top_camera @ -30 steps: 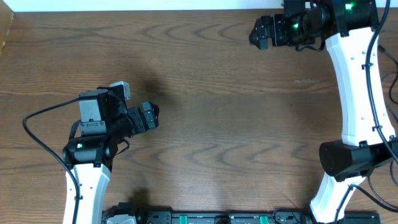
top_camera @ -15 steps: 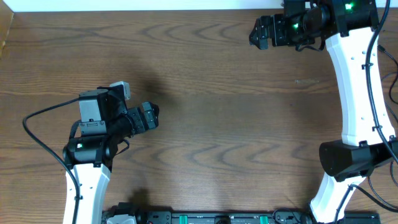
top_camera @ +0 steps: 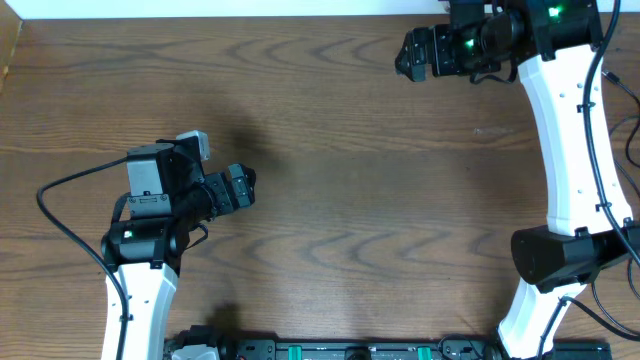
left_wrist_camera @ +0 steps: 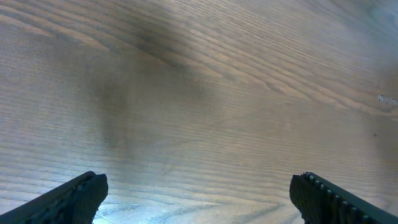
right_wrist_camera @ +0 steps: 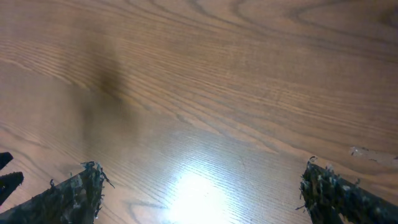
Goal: Untangle cables
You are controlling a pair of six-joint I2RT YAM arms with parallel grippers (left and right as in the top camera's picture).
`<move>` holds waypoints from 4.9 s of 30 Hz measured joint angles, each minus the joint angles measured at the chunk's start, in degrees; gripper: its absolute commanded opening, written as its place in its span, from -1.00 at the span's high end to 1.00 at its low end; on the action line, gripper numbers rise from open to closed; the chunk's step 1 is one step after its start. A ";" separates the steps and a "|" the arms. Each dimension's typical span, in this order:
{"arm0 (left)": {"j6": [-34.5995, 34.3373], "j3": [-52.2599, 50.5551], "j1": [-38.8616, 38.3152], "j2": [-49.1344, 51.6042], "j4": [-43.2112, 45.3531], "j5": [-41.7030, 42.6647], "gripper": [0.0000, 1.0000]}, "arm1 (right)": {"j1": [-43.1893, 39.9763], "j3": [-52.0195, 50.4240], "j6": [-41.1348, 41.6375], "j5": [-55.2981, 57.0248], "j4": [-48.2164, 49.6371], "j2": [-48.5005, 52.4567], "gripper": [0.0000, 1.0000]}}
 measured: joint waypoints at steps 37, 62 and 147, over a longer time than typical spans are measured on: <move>0.02 -1.16 0.00 -12.07 -4.74 -0.68 -0.97 | 0.00 0.00 0.00 -0.02 0.00 0.00 -0.99; 0.07 -24.11 -1.57 -34.62 23.78 -5.16 -0.97 | 0.00 0.00 0.00 -0.02 0.00 0.00 -0.99; 1.29 -47.56 -3.87 -59.10 34.60 -13.35 -0.97 | 0.00 0.00 -0.24 -0.02 -0.02 0.00 -0.99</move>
